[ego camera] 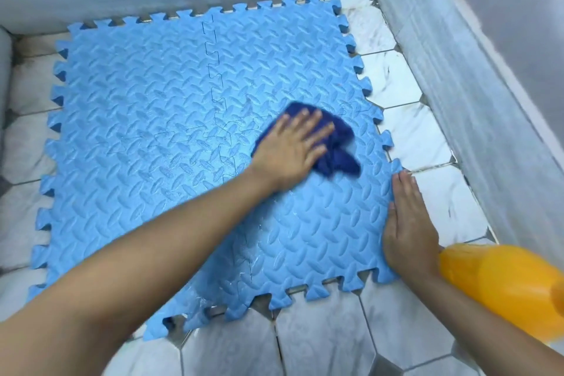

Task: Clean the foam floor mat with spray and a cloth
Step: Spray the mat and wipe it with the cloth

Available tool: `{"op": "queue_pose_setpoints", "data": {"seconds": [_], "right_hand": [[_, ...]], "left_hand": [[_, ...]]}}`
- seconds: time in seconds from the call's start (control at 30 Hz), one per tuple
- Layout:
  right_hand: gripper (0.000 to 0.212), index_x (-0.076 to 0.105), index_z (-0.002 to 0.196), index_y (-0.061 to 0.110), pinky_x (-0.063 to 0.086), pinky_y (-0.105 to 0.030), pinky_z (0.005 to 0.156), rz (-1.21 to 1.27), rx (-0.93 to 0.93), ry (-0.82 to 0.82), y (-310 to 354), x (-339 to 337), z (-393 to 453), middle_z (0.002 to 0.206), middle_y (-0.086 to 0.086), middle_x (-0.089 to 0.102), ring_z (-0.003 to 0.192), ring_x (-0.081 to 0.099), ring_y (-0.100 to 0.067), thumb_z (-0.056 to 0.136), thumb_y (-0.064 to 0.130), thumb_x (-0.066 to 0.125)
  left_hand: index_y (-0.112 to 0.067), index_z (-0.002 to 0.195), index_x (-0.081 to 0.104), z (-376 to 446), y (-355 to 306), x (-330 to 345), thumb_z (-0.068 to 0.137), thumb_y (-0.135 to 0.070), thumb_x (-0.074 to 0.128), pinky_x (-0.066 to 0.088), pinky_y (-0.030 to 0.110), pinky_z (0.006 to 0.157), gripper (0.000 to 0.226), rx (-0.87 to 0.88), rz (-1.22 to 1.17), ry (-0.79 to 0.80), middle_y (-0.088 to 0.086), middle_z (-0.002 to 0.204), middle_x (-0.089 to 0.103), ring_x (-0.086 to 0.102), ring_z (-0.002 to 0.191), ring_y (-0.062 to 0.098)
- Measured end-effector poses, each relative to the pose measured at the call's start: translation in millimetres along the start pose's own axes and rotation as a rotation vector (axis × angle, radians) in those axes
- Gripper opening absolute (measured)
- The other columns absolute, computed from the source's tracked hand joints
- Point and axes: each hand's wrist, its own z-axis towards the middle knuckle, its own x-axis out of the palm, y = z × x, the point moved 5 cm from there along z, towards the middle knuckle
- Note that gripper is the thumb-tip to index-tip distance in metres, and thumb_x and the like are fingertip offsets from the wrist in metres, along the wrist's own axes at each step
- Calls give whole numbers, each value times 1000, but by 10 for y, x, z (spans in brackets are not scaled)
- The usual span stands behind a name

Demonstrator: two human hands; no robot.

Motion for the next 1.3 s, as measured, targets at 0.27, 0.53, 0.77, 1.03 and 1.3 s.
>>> {"op": "queue_pose_setpoints", "data": {"seconds": [0.27,0.53,0.77,1.03,1.3], "right_hand": [[65,27,151,0,13,-39,121,-214,-8,77,20,61,34,159,-14,26,149,18,-27,86,8,24],[60,37,143,-7,14,-34,120,-248,-100,39,120,117,197,150,-23,40,141,32,-38,86,7,25],[60,34,146,-5,14,-31,121,-211,-122,57,134,106,180,153,-19,36,145,28,-33,88,7,25],[60,37,146,0,24,-42,118,-162,-37,66,127,81,173,154,-15,37,145,31,-29,88,11,26],[62,35,149,8,34,-48,114,-191,-1,128,216,72,124,157,-16,31,147,26,-33,89,16,26]], "left_hand": [[-17,150,26,-936,618,7,100,-44,17,4,44,119,57,-312,-81,-80,4,161,10,0,148,25],[-32,150,23,-1009,-109,157,99,-46,21,12,46,115,54,50,17,-2,2,159,18,14,147,27],[-35,152,7,832,-171,-49,100,-47,17,-4,43,117,54,-20,22,-8,-1,162,3,-1,148,22],[-19,151,23,96,1137,-188,102,-44,22,-3,42,119,55,-431,-137,-53,-1,161,0,-7,148,19],[-34,152,14,-1545,458,126,96,-60,9,2,50,114,62,-20,42,133,-1,161,11,-3,148,26]]}}
